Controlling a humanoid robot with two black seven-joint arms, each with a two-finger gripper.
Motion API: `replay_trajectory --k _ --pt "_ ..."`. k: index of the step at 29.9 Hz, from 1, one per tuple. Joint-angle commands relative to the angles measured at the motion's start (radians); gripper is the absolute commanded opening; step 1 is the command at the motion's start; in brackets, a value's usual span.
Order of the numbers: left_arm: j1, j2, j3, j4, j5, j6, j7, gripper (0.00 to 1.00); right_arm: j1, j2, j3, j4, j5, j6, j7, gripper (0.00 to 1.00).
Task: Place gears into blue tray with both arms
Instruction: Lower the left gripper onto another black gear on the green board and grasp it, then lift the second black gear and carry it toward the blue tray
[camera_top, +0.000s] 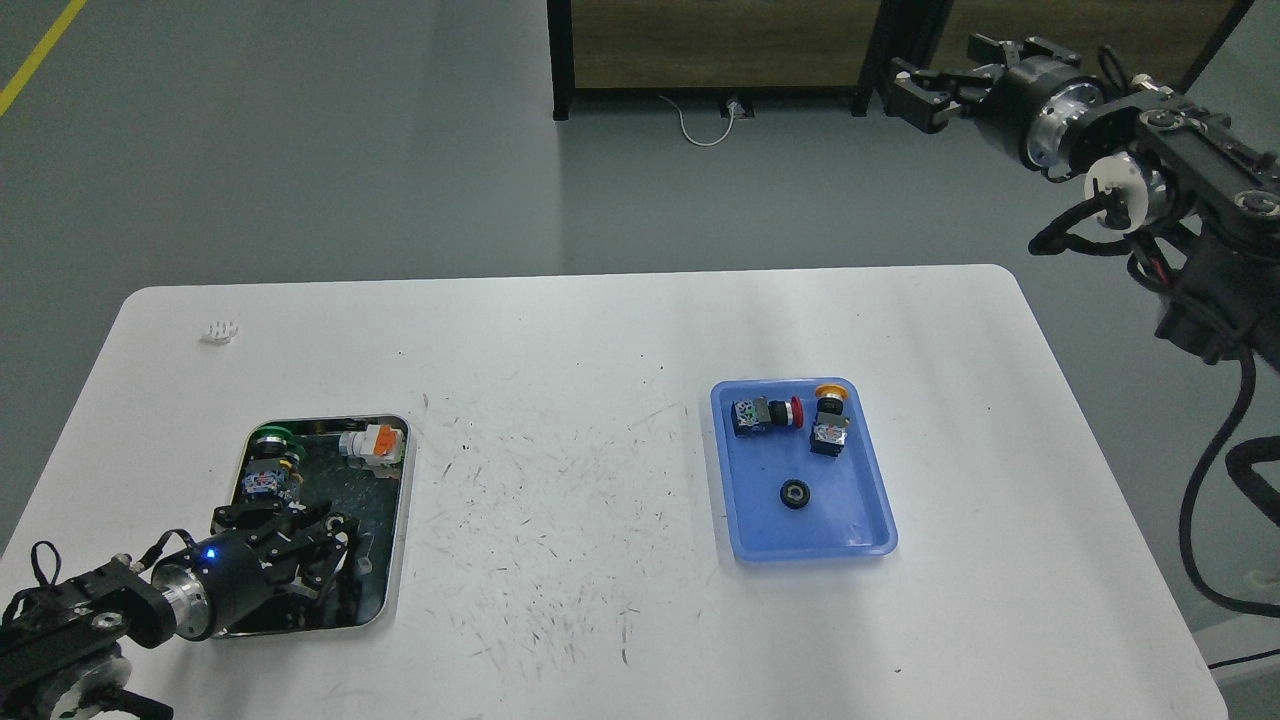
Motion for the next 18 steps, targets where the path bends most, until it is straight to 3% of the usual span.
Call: replay_trajectory --k 1,6,13,18 --pt "-0.036 0.027 -0.012 -0.003 -0.006 -0.031 0.009 0.24 0.000 0.000 0.000 0.000 0.001 0.001 0.000 0.86" --pt "-0.116 0.073 -0.012 -0.029 -0.008 -0.071 0.038 0.24 0.002 0.002 0.000 0.000 0.001 0.000 0.000 0.86" --pt "-0.251 0.087 0.011 -0.164 0.003 -0.125 0.161 0.22 0.002 0.005 -0.002 0.000 0.000 0.001 0.000 0.86" --pt "-0.351 0.028 0.079 -0.229 0.005 -0.127 0.201 0.22 0.002 0.002 -0.005 0.000 0.000 0.001 0.000 0.86"
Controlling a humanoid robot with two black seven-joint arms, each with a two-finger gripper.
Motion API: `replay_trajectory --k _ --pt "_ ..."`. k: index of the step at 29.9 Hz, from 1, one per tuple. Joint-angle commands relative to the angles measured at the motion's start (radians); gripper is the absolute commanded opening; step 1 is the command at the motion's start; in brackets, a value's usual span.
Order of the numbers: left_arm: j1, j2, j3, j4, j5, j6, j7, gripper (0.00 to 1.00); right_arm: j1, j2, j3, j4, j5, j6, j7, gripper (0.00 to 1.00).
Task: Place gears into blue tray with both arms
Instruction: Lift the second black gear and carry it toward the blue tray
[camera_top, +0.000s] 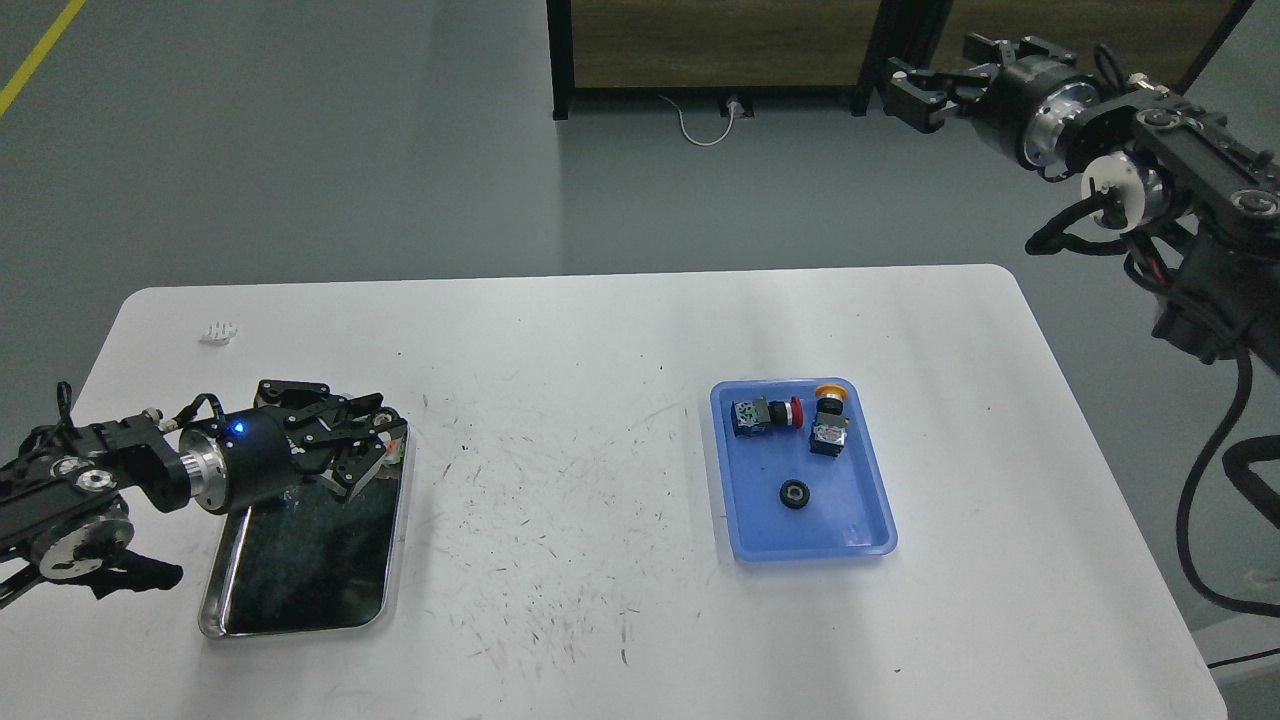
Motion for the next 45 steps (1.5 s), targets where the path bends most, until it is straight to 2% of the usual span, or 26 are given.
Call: replay_trajectory --k 1,5,9,15,21,24,28,35,38,41,45 --pt "-0.084 -0.061 0.074 -0.026 0.003 0.000 0.018 0.22 0.000 -0.003 -0.002 0.000 -0.001 -0.002 0.000 0.86" --pt "-0.167 -0.185 0.183 -0.012 0.009 0.005 0.018 0.22 0.002 -0.006 -0.017 -0.002 -0.001 -0.002 0.000 0.86" --pt "-0.190 -0.302 0.217 0.037 0.016 0.010 0.020 0.22 0.005 -0.008 -0.022 -0.002 -0.001 -0.002 0.000 0.86" --pt "-0.210 -0.492 0.318 0.192 0.029 0.016 0.018 0.22 0.011 -0.006 -0.040 -0.009 -0.001 -0.002 0.000 0.86" --pt "-0.193 -0.654 0.363 0.338 0.030 0.033 0.017 0.22 0.011 -0.004 -0.043 -0.009 -0.001 -0.005 0.000 0.86" --pt "-0.187 -0.698 0.363 0.390 0.030 0.034 0.017 0.22 0.014 -0.003 -0.043 -0.009 -0.001 -0.005 0.000 0.86" --pt "-0.176 -0.698 0.364 0.441 0.030 0.034 0.014 0.23 0.012 -0.003 -0.043 -0.011 -0.001 -0.005 0.000 0.86" --pt "-0.164 -0.698 0.367 0.456 0.030 0.036 0.012 0.26 0.012 0.000 -0.043 -0.011 -0.001 -0.005 0.000 0.86" --pt "-0.166 -0.698 0.367 0.456 0.029 0.036 0.012 0.34 0.012 0.003 -0.043 -0.011 -0.001 -0.005 0.000 0.86" --pt "-0.167 -0.698 0.367 0.458 0.026 0.039 0.012 0.63 0.011 0.003 -0.043 -0.011 -0.001 -0.003 0.000 0.86" --pt "-0.167 -0.698 0.367 0.462 0.019 0.050 0.011 0.76 0.011 0.002 -0.043 -0.011 -0.001 -0.003 0.000 0.86"
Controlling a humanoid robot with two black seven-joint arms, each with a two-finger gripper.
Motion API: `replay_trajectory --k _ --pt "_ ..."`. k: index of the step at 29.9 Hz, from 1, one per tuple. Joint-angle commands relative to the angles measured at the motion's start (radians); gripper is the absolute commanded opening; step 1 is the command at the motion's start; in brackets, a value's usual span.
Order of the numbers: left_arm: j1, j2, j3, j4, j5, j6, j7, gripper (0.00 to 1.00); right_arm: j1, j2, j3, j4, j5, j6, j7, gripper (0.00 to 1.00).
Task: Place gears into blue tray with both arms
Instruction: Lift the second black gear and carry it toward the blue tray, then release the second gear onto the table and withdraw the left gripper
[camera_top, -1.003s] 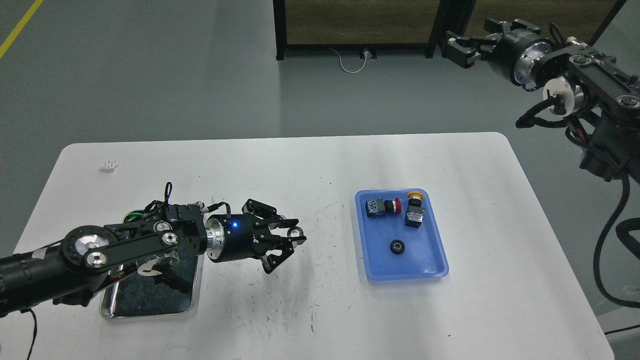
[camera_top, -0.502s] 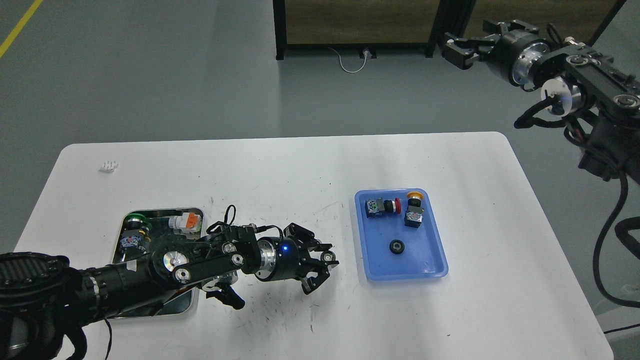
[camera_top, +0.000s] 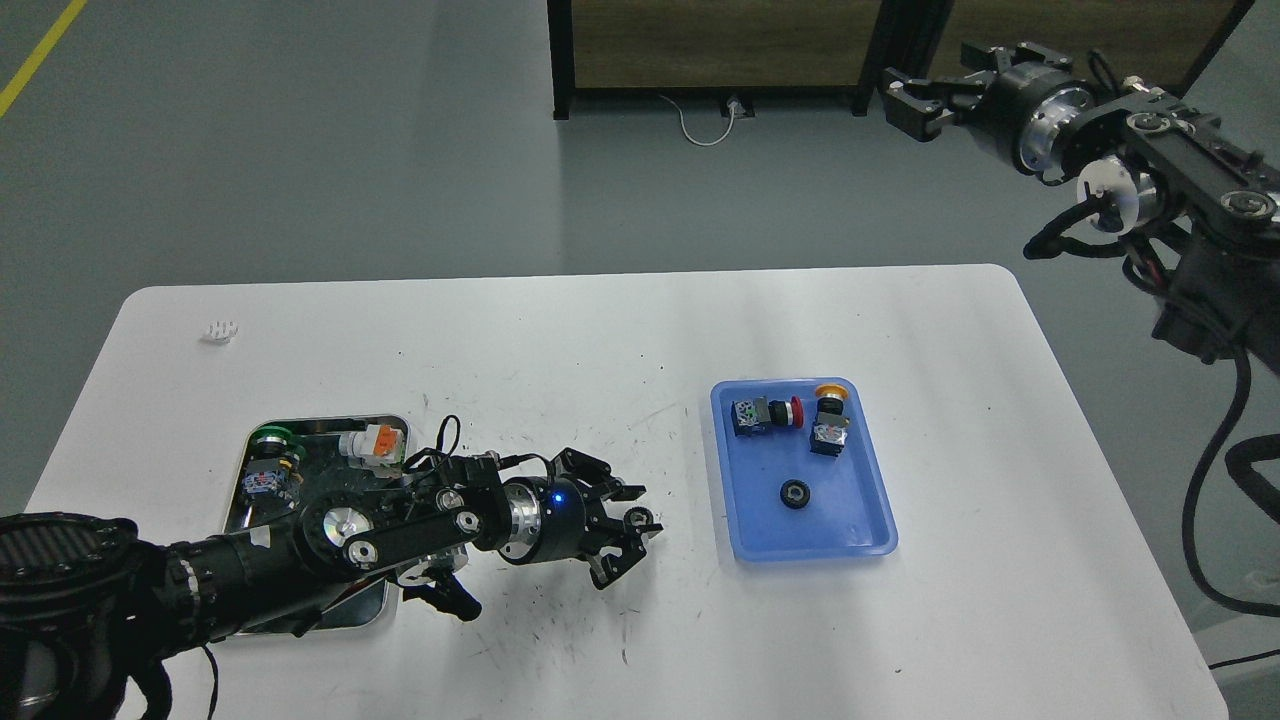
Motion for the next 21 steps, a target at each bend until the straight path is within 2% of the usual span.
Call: replay_trajectory --k 1,7,11,15,21 --pt "0.001 0.000 -0.001 0.006 -0.005 0.010 -0.002 0.79 0.000 -0.001 0.000 0.000 0.000 0.001 0.000 0.86" --pt "-0.011 0.000 -0.042 0.013 -0.020 0.031 -0.007 0.95 -0.003 0.000 -0.015 0.003 0.002 0.015 0.006 0.89" --pt "-0.080 0.000 -0.145 0.020 -0.115 0.030 0.001 0.98 -0.002 0.018 -0.064 0.017 0.005 0.046 0.014 0.97" --pt "-0.114 0.133 -0.185 0.019 -0.189 0.027 0.004 0.98 -0.002 0.051 -0.103 0.055 0.008 0.054 0.014 0.98" --pt "-0.137 0.423 -0.270 -0.009 -0.229 -0.001 0.007 0.98 -0.009 0.113 -0.195 0.135 0.023 0.054 0.003 0.98"
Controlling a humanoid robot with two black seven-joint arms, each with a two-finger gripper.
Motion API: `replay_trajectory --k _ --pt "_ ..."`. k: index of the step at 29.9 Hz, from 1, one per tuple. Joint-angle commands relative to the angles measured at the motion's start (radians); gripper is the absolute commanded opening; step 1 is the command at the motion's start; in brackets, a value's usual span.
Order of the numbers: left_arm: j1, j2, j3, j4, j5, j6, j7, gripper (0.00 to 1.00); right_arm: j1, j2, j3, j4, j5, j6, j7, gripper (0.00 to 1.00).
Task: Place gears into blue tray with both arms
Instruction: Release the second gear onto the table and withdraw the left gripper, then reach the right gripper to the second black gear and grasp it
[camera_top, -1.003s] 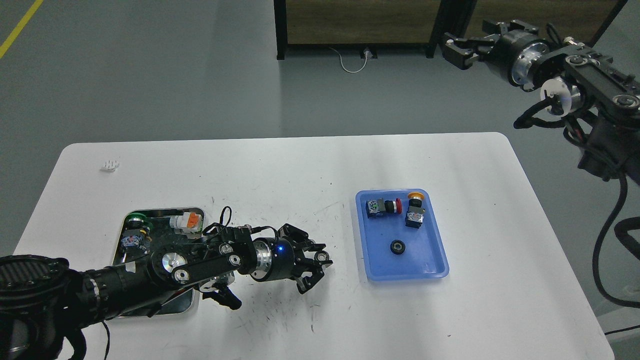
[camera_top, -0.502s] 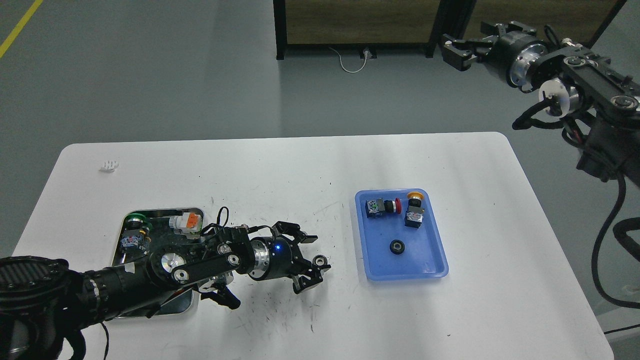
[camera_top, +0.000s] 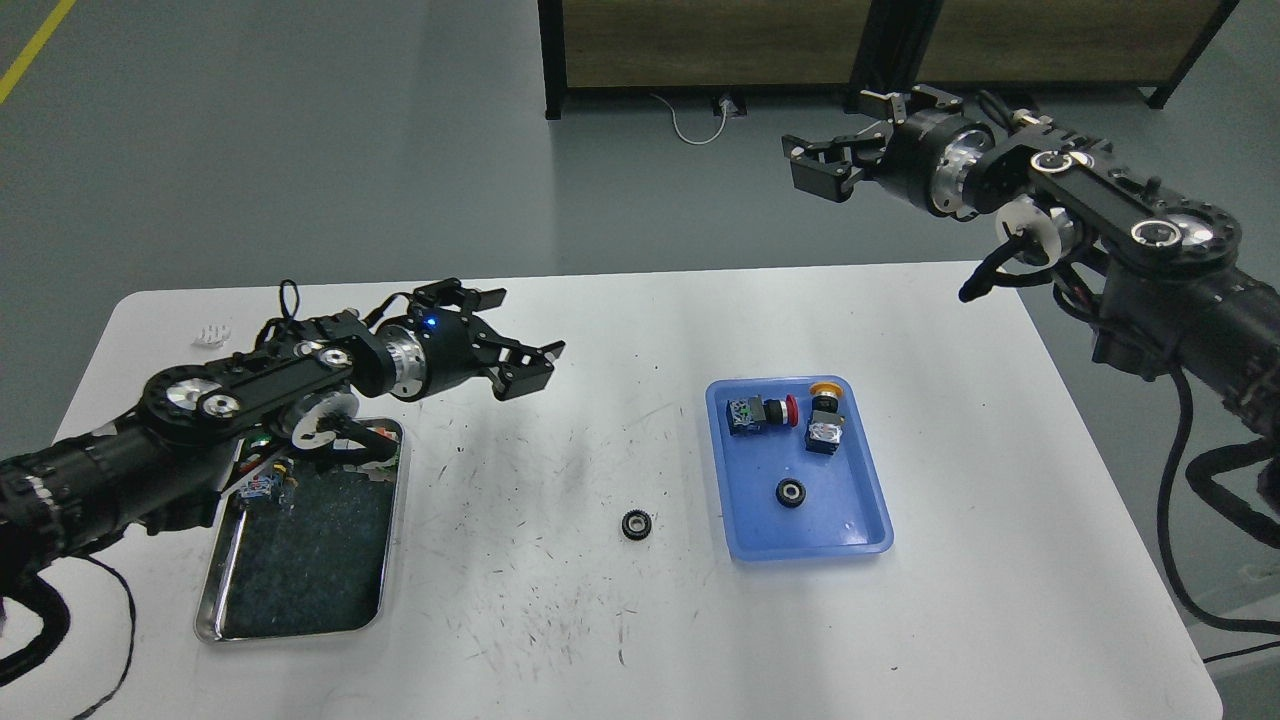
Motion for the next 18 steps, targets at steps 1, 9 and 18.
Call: replay_trajectory --k 1,9,18 --pt "-0.008 0.176 -0.047 -0.013 -0.012 -0.028 0.000 0.98 -0.008 0.044 -0.058 0.053 0.010 0.000 -0.009 0.98" --pt "-0.006 0.503 -0.129 -0.022 -0.059 -0.120 0.000 0.98 -0.011 0.101 -0.227 0.176 0.018 0.000 -0.025 0.98" --pt "-0.008 0.681 -0.137 -0.022 -0.074 -0.177 -0.013 0.98 -0.009 0.095 -0.429 0.320 0.033 0.027 -0.038 0.98"
